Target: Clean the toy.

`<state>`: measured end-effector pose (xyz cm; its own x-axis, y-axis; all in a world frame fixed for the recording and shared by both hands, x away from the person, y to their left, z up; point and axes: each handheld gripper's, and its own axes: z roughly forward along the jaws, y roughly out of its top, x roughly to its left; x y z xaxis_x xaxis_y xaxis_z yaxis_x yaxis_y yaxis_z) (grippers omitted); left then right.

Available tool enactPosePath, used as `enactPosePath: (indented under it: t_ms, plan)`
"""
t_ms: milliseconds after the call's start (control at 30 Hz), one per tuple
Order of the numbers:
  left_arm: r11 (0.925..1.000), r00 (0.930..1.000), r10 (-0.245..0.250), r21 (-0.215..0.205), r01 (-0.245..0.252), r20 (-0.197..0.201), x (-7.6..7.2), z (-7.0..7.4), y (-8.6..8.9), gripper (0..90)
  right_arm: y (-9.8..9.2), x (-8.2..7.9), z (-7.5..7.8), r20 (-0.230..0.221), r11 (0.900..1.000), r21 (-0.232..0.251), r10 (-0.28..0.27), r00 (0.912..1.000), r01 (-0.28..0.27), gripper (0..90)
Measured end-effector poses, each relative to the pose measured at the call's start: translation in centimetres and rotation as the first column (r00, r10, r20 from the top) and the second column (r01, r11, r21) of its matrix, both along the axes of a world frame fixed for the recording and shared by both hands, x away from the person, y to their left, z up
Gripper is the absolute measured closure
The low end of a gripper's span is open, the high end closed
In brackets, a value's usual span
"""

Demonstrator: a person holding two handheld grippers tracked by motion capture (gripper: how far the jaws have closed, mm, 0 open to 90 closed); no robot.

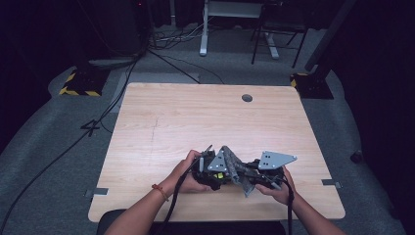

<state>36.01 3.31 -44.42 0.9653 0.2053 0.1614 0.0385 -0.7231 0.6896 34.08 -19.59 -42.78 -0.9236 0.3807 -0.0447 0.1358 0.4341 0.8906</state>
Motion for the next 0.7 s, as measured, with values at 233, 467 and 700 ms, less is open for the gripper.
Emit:
enactPosePath:
  t_ms: [233,467,700]
  plan:
    - [0.9983,0.9998,0.02,-0.056,-0.019,0.01,0.4,0.9,1.2,33.5,-0.2,1.4,-1.7,-0.046,0.995,-0.086,-0.054,0.9975,0.05,77.9]
    - [0.999,0.9999,0.006,-0.044,-0.006,-0.013,0.2,0.3,0.5,33.5,-0.4,0.7,-0.5,-0.031,0.999,-0.031,-0.028,0.9991,0.027,77.8]
    - [0.9994,0.9994,-0.036,-0.004,0.036,-0.004,-0.4,-0.4,-0.6,33.5,0.2,-0.3,0.3,0.009,0.999,-0.038,-0.008,0.9999,0.009,77.6]
